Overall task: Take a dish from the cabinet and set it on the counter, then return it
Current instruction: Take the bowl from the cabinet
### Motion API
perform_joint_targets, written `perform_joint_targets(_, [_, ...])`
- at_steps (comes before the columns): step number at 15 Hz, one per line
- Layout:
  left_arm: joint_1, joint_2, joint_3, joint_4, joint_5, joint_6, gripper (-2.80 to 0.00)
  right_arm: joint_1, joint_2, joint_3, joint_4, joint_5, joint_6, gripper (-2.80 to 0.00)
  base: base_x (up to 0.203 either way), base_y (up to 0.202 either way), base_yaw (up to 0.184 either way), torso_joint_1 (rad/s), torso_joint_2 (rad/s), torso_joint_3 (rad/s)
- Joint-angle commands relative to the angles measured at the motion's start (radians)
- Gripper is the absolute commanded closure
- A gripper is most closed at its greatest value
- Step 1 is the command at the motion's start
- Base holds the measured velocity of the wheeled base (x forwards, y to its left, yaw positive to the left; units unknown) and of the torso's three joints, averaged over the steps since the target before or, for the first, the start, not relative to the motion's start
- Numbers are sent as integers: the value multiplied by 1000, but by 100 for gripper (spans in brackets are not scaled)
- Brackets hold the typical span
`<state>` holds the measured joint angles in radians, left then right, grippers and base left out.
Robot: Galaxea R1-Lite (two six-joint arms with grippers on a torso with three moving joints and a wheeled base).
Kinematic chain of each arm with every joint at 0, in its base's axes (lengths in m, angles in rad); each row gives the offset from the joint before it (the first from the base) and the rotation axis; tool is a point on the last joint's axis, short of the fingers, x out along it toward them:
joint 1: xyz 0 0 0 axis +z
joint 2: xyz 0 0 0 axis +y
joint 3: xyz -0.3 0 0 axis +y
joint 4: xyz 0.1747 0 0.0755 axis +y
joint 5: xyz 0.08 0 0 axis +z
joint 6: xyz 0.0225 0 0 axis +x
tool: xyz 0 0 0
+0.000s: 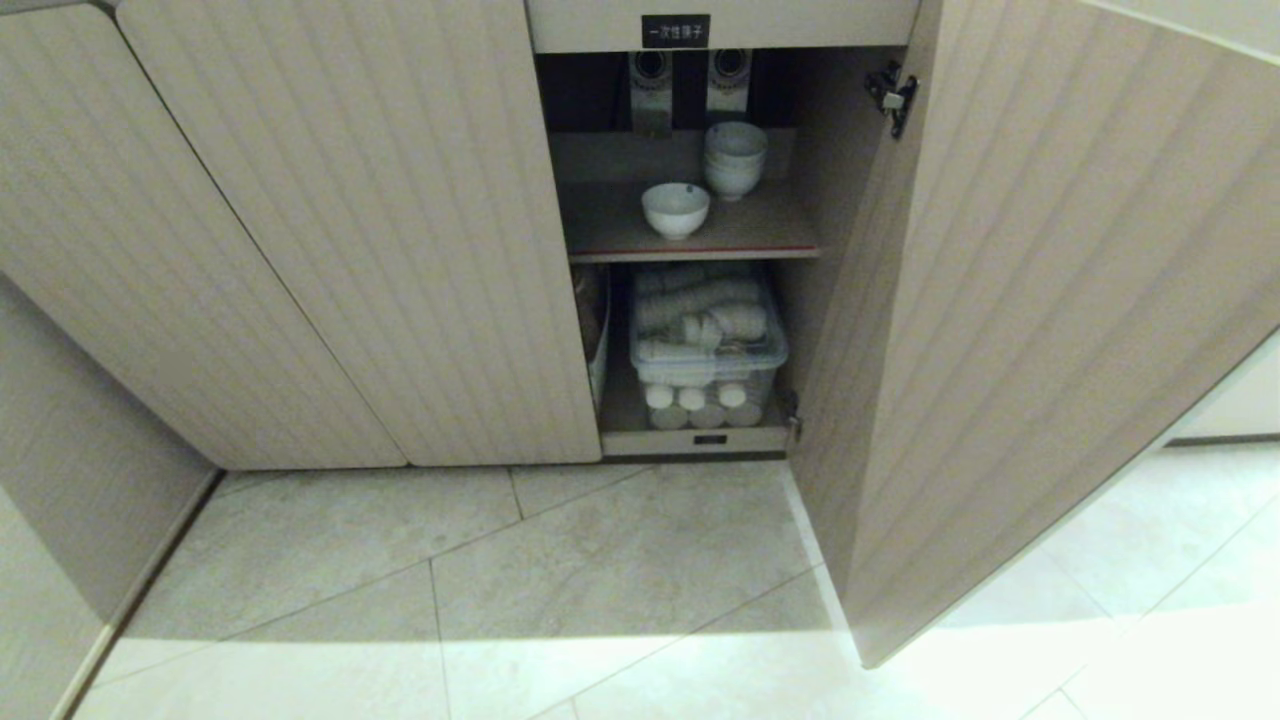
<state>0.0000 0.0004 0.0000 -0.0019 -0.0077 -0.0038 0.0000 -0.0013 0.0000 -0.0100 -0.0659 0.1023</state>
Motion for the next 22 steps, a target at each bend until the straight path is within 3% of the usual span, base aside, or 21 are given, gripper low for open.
perform_joint_targets(1, [0,0,0,-1,0,-1,0,0,1,0,-1,0,0,0,0,0,0,0,0,0])
perform_joint_targets(13, [0,0,0,-1,0,-1,0,0,1,0,-1,0,0,0,0,6,0,1,0,0])
perform_joint_targets(22, [0,0,0,-1,0,-1,0,0,1,0,-1,0,0,0,0,187,-1,0,4,2])
